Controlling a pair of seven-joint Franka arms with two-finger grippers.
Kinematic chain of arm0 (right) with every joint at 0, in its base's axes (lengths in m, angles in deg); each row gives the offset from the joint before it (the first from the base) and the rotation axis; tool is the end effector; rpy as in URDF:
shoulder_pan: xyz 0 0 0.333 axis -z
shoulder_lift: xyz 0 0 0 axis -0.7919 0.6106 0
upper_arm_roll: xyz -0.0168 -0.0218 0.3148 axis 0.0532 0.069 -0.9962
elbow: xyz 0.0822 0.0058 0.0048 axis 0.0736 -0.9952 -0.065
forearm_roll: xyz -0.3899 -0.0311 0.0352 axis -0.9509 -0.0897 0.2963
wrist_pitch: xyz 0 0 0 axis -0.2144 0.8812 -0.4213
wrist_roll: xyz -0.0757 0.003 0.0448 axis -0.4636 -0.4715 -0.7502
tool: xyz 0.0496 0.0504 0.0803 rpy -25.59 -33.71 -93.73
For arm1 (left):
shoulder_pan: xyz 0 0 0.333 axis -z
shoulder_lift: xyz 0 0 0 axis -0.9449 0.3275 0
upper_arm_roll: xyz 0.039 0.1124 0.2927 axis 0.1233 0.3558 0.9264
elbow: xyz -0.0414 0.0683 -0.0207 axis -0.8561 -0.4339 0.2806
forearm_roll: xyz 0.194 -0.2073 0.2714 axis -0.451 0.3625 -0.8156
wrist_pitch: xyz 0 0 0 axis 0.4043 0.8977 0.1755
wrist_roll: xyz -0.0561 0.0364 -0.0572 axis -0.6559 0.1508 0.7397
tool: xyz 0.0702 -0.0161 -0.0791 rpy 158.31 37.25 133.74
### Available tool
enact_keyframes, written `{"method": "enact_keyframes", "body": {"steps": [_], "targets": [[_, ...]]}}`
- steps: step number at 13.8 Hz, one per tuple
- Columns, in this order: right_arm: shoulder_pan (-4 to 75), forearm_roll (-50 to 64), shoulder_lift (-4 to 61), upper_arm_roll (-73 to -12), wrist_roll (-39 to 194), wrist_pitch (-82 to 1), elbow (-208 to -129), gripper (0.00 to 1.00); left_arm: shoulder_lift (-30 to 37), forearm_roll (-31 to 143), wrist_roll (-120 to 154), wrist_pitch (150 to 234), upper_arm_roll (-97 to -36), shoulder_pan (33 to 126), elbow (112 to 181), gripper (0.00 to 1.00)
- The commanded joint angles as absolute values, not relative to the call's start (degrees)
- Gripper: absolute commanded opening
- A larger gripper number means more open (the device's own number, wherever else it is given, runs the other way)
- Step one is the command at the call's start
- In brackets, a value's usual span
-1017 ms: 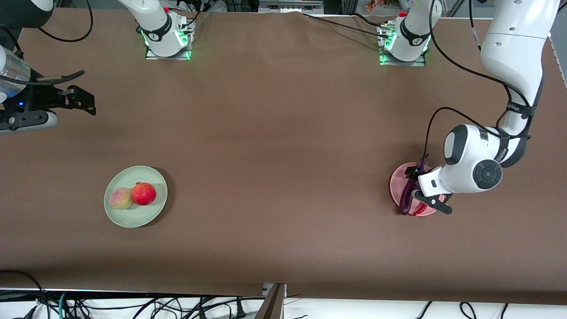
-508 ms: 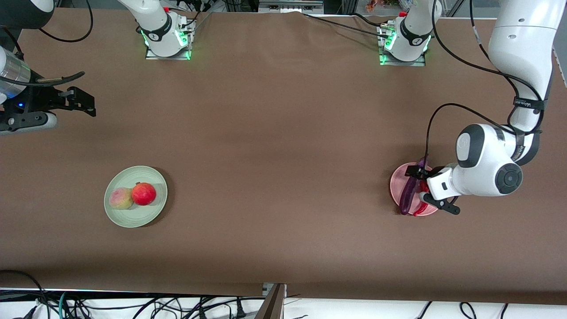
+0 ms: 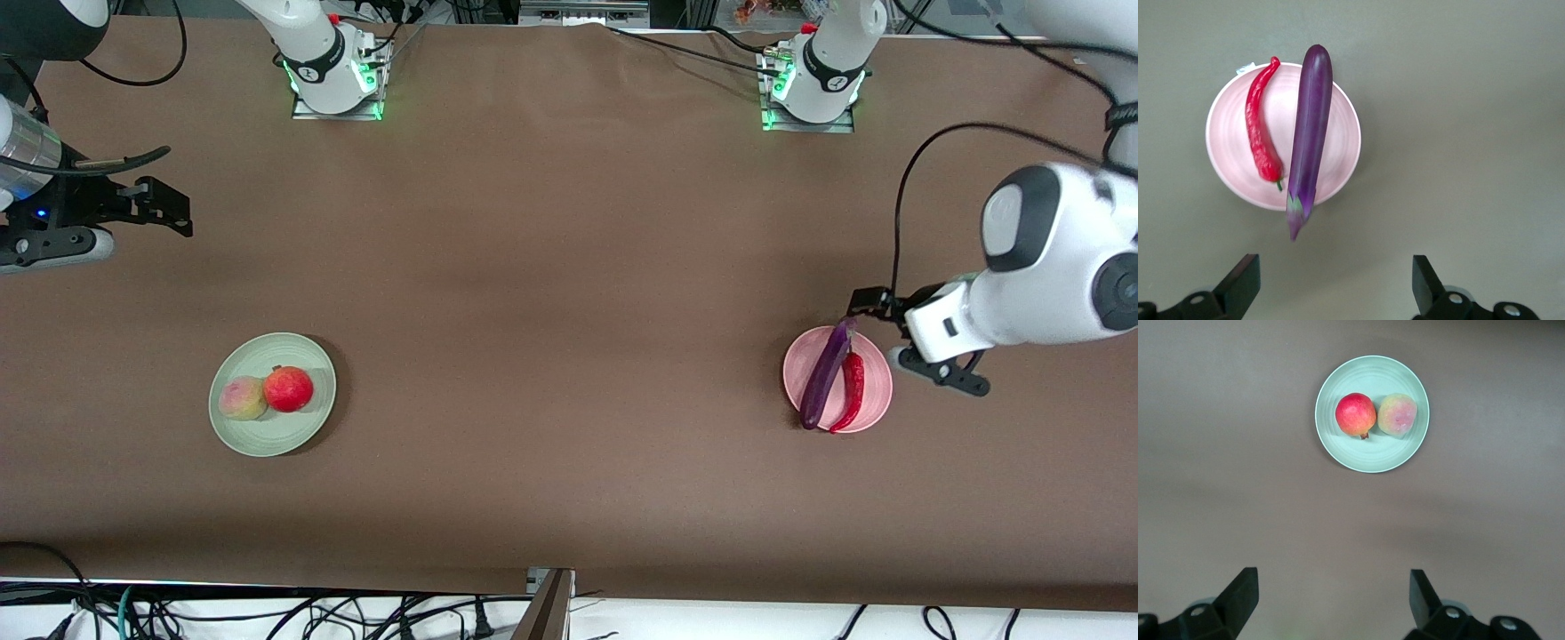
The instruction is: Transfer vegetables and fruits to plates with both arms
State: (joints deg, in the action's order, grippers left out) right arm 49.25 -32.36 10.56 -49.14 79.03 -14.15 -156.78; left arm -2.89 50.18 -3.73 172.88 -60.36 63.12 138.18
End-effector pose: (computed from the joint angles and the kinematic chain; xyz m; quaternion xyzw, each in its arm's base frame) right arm 0.5800 0.0360 0.5895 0.9950 0.0921 -0.0345 0.0184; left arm 0.6306 -0.0406 0.4284 0.9799 -0.1542 -0.1025 0.0743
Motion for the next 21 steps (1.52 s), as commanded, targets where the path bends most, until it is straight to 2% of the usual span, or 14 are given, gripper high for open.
{"method": "enact_keyframes", "body": {"steps": [1, 4, 9, 21], "targets": [[49.7, -32.2, 11.2, -49.7, 78.3, -13.8, -155.3, 1.0, -11.5, 50.3, -2.4, 168.5, -60.3, 62.9, 139.7, 1.0], [49.5, -32.3, 11.2, -49.7, 78.3, -13.9, -155.3, 1.0, -17.6, 48.3, -1.1, 165.3, -60.0, 62.6, 139.7, 1.0], [49.7, -32.2, 11.2, -49.7, 78.2, -13.9, -155.3, 1.0, -21.8, 48.2, 8.1, 164.5, -59.7, 62.4, 139.4, 1.0], [49.9, -32.1, 11.5, -49.7, 78.2, -13.9, -155.3, 1.0, -21.8, 48.7, 9.3, 164.8, -58.3, 62.7, 138.1, 1.0]]}}
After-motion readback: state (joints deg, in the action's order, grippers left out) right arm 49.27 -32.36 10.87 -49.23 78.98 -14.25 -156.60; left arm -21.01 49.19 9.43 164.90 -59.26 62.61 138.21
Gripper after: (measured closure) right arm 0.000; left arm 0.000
